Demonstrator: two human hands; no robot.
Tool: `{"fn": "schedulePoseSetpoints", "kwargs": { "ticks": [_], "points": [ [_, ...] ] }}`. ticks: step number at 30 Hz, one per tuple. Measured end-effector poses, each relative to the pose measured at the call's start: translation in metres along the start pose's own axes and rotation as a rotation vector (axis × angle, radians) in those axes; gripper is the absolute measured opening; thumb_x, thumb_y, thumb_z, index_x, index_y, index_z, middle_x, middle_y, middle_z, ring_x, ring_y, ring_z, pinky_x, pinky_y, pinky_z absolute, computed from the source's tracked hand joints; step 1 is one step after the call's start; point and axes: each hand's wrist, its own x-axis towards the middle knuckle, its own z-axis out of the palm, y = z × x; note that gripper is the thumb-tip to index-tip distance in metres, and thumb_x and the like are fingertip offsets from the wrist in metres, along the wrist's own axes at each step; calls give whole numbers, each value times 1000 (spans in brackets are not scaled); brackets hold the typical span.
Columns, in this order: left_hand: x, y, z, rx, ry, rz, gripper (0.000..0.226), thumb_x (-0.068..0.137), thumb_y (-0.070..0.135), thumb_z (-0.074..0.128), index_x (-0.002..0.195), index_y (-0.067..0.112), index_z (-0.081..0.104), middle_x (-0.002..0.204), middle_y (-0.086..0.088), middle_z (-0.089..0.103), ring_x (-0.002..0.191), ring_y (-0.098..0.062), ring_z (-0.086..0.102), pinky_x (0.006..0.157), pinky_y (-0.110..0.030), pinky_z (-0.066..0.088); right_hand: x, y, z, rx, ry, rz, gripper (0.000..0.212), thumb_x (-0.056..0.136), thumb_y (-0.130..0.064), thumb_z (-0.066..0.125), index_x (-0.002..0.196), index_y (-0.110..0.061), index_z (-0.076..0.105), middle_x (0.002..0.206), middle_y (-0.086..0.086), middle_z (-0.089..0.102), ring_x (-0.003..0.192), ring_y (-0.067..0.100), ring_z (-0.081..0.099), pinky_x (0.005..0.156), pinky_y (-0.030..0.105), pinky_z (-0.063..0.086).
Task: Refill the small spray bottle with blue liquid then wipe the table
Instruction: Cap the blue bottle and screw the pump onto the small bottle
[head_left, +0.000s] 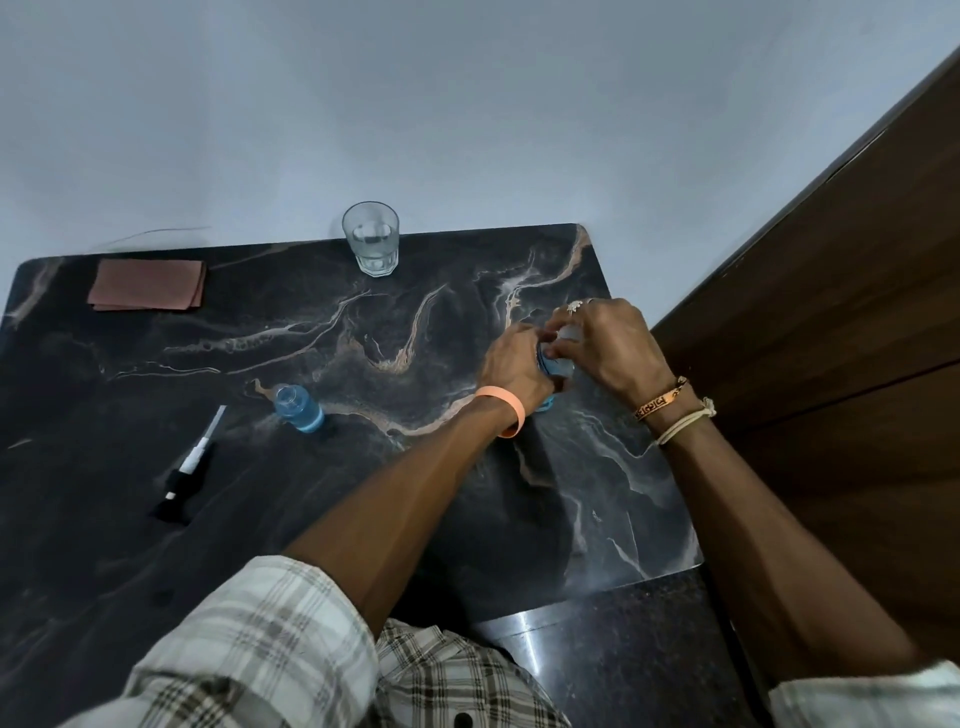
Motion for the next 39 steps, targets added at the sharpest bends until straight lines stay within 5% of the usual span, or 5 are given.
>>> {"fn": "schedulePoseSetpoints", "kwargs": {
  "ticks": [14,25,31,34,39],
  "points": [
    [0,-6,1,-84,17,-32,62,59,34,92,116,29,68,106,1,73,100,-18,66,86,-31,53,-8,5,8,81,-44,72,25,89,-19,64,112,-16,72,109,8,72,98,23,67,83,37,56],
    [0,-6,2,-94,24,-81,55,60,31,92,111,29,72,94,-1,76,84,-16,69,79,-32,57,8,-9,-5,-226,-285,-85,27,87,-14,68,112,-7,68,104,13,67,97,27,62,85,38,54],
    [1,-8,4,-87,43,-75,53,62,24,91,111,24,72,94,-2,75,78,-14,64,76,-30,55,5,-7,0,-157,-249,-12,22,89,-15,62,106,-1,66,110,18,68,99,31,64,85,41,55],
    [0,-8,4,-77,51,-63,54,63,24,89,113,27,71,94,-2,75,85,-19,68,77,-28,53,-1,-4,0,-58,-206,16,43,87,-18,65,128,-6,61,126,16,63,113,30,60,94,42,51],
    [0,-8,4,-92,30,-71,59,64,32,89,120,32,67,99,-1,75,92,-19,68,82,-32,57,-6,-2,9,-42,-106,105,42,85,-27,71,122,-8,66,117,16,67,105,31,63,90,41,52]
  ]
}}
